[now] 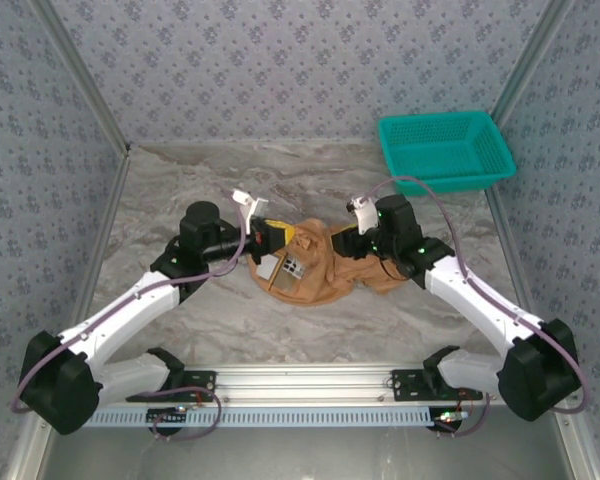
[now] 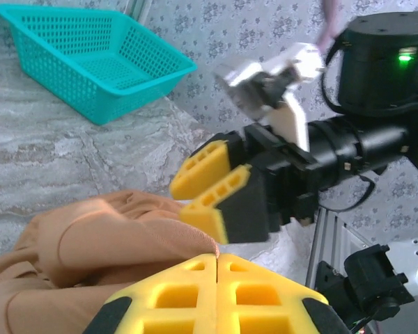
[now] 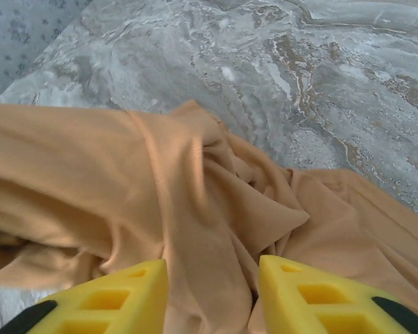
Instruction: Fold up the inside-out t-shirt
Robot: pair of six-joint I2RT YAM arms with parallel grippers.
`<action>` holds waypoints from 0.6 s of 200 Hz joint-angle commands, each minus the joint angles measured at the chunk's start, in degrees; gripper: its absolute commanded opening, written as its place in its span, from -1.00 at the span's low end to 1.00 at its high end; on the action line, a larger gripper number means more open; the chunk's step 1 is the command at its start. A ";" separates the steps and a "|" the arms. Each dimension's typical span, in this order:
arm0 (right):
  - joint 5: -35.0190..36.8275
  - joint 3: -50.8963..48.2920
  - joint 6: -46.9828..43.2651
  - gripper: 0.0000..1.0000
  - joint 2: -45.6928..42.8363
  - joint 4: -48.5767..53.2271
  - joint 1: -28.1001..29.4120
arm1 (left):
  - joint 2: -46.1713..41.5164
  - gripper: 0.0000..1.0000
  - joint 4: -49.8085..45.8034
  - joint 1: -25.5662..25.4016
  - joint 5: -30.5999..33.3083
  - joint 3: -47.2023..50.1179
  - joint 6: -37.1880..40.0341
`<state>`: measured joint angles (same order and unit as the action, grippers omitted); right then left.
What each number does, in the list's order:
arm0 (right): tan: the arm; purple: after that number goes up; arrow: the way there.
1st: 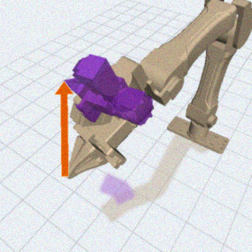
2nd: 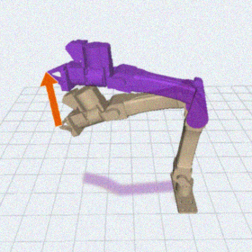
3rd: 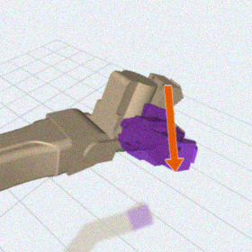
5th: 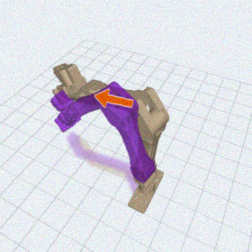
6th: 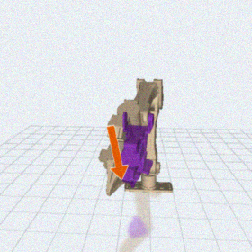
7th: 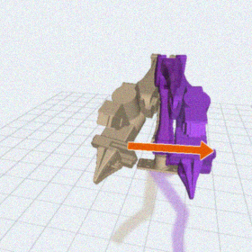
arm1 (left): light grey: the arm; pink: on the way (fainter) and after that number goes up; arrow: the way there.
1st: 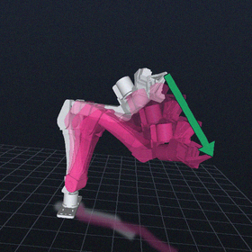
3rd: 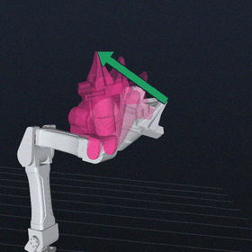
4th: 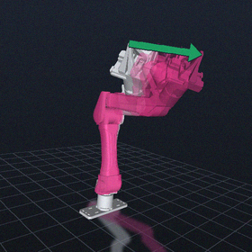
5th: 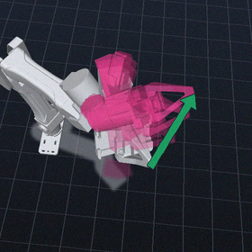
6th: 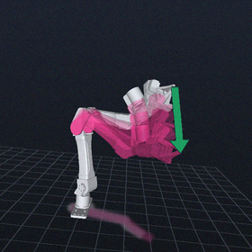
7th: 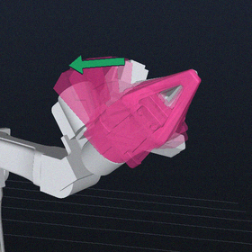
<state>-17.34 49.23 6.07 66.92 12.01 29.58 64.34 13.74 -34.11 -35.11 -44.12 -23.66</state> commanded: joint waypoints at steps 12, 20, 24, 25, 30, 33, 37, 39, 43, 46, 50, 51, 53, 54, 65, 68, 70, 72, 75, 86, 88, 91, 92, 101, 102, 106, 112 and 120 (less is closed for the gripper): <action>-13.10 -2.20 -4.18 -0.18 -5.12 -1.64 1.38 | 0.92 -1.00 1.72 0.18 0.27 -2.44 -2.72; -16.71 -3.13 -2.31 -0.22 -4.99 -4.66 1.92 | 0.96 -1.00 1.44 0.18 0.55 -2.46 -2.66; -18.10 -3.52 -1.23 -0.23 -4.83 -6.37 2.25 | 0.97 -1.00 1.40 0.14 0.56 -2.52 -2.63; -18.26 -3.61 -0.97 -0.23 -4.76 -6.73 2.33 | 0.97 -1.00 1.35 0.12 0.61 -2.54 -2.63; -19.97 -4.14 0.33 -0.25 -4.41 -8.51 2.71 | 0.97 -1.00 1.14 0.12 0.71 -2.62 -2.58; -20.72 -4.51 1.11 -0.26 -3.96 -9.85 2.82 | 0.96 -1.00 1.05 0.16 0.73 -2.65 -2.56; -21.53 -4.93 2.34 -0.26 -3.43 -11.52 3.10 | 0.89 -1.00 1.03 0.18 0.75 -2.71 -2.53; -21.77 -5.13 2.82 -0.26 -3.14 -12.65 3.22 | 0.90 -1.00 0.96 0.18 0.75 -2.70 -2.53; -22.23 -5.65 4.73 -0.26 -2.29 -14.98 3.35 | 0.94 -1.00 0.87 0.18 0.79 -2.71 -2.45; -22.43 -5.82 5.49 -0.25 -1.89 -15.48 3.30 | 0.96 -1.00 0.77 0.16 0.75 -2.71 -2.38; -22.67 -6.03 6.60 -0.25 -1.21 -16.95 3.30 | 0.94 -1.00 0.69 0.14 0.76 -2.81 -2.36; -22.79 -6.10 6.77 -0.25 -0.97 -17.25 3.34 | 0.94 -1.00 0.64 0.16 0.76 -2.81 -2.36; -22.92 -6.30 7.43 -0.25 -0.64 -17.87 3.34 | 0.90 -1.00 0.62 0.13 0.82 -2.79 -2.27; -22.91 -6.40 8.03 -0.25 -0.25 -18.66 3.35 | 0.84 -1.00 0.61 0.16 0.83 -2.80 -2.27; -22.72 -6.76 10.39 -0.24 1.33 -21.01 3.29 | 0.76 -1.00 0.43 0.18 0.84 -2.68 -2.18; -22.80 -6.78 10.91 -0.23 1.58 -21.85 3.33 | 0.74 -1.00 0.42 0.17 0.84 -2.64 -2.15; -22.93 -6.82 11.21 -0.22 1.93 -22.38 3.32 | 0.77 -1.00 0.41 0.16 0.84 -2.62 -2.13; -23.13 -6.79 11.59 -0.22 2.22 -22.91 3.32 | 0.72 -1.00 0.37 0.15 0.97 -2.57 -2.10; -23.25 -6.88 12.10 -0.22 2.51 -23.74 3.36 | 0.71 -1.00 0.39 0.10 0.95 -2.61 -2.09; -23.55 -6.79 13.85 -0.21 3.63 -25.91 3.38 | 0.53 -1.00 0.22 0.10 1.09 -2.47 -2.00; -23.58 -6.81 14.12 -0.21 3.83 -26.25 3.44 | 0.48 -1.00 0.23 0.16 1.10 -2.42 -1.94; -23.72 -6.87 14.65 -0.21 4.14 -26.86 3.40 | 0.45 -1.00 0.15 0.12 1.10 -2.34 -1.92; -23.72 -6.87 14.65 -0.21 4.14 -26.86 3.40 | 0.44 -1.00 0.11 0.15 1.10 -2.31 -1.92; -23.99 -6.88 15.45 -0.21 4.99 -28.04 3.39 | 0.28 -1.00 -0.05 0.15 1.19 -2.30 -1.70; -23.99 -6.88 15.45 -0.21 4.99 -28.04 3.39 | 0.27 -1.00 -0.08 0.16 1.19 -2.29 -1.68; -23.88 -6.98 15.78 -0.22 5.18 -28.17 3.37 | 0.20 -1.00 -0.17 0.13 1.21 -2.34 -1.61; -23.95 -7.08 16.16 -0.24 5.48 -28.57 3.36 | 0.18 -1.00 -0.28 0.16 1.28 -2.35 -1.52; -23.96 -7.16 16.61 -0.27 5.73 -29.15 3.31 | 0.02 -1.00 -0.20 0.15 1.28 -2.25 -1.48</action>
<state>-39.00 42.39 18.35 72.01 -10.85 32.84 65.36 13.47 -34.13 -33.91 -44.23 -25.58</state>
